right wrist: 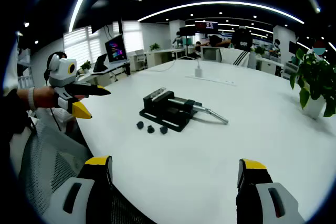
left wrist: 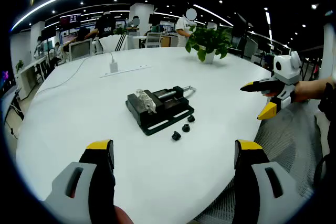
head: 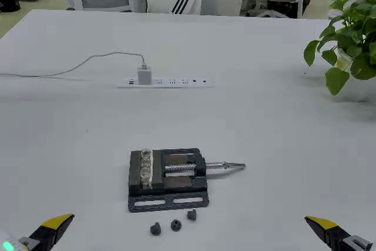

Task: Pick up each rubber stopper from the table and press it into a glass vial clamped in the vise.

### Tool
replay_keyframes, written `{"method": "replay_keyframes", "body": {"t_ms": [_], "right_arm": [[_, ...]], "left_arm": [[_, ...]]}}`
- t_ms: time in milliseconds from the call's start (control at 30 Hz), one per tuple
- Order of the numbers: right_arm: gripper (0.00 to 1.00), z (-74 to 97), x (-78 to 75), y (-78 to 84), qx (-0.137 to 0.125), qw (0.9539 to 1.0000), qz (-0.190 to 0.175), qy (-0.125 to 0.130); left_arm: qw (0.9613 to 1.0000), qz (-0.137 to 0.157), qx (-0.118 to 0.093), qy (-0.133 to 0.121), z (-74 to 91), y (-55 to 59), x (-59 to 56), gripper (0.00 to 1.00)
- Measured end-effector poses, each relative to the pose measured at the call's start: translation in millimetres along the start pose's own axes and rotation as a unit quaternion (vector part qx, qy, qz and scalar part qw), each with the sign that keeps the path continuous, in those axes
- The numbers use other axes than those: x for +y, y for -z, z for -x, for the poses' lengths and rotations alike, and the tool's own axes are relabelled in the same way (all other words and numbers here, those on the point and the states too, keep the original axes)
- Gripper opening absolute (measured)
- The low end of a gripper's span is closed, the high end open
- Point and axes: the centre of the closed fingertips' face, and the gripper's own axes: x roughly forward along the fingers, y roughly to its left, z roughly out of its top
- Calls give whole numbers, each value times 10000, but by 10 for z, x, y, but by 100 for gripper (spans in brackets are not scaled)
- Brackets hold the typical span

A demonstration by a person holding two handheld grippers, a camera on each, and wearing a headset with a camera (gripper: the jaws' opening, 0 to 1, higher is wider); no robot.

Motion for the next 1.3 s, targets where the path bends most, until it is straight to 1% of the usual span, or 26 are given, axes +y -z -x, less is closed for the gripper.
{"method": "replay_keyframes", "body": {"t_ms": [300, 533, 600, 733, 833, 900, 1067, 1200, 1300], "right_arm": [[98, -21, -1, 16, 34, 10000, 45, -43], [97, -44, -30, 9, 48, 9999, 85, -59], [97, -60, -32, 14, 77, 9999, 98, -98], [96, -80, -28, -7, 85, 9997, 170, -157], [95, -99, -44, -27, 110, 9995, 249, -189], [95, -110, -56, -44, 106, 9994, 277, -201], [93, -162, -45, -102, 149, 9983, 439, -351], [91, -221, -25, -163, 192, 9965, 636, -506], [86, -270, -14, -202, 214, 9949, 767, -622]], "left_arm": [[10000, 46, -9, -30, 1, 1, 0, 94], [9999, 67, -86, -55, -15, -33, 8, 94], [9999, 78, -103, -71, -20, -38, 16, 94], [9998, 94, -118, -87, -27, -41, 8, 94], [9999, 24, -73, -76, -35, -26, -6, 94], [9999, 33, -96, -72, -32, -35, -4, 94], [9999, -5, -137, -95, -32, -73, 13, 94], [9998, -74, -158, -105, -34, -102, 30, 93], [9997, -160, -143, -95, -31, -107, 22, 93]]}}
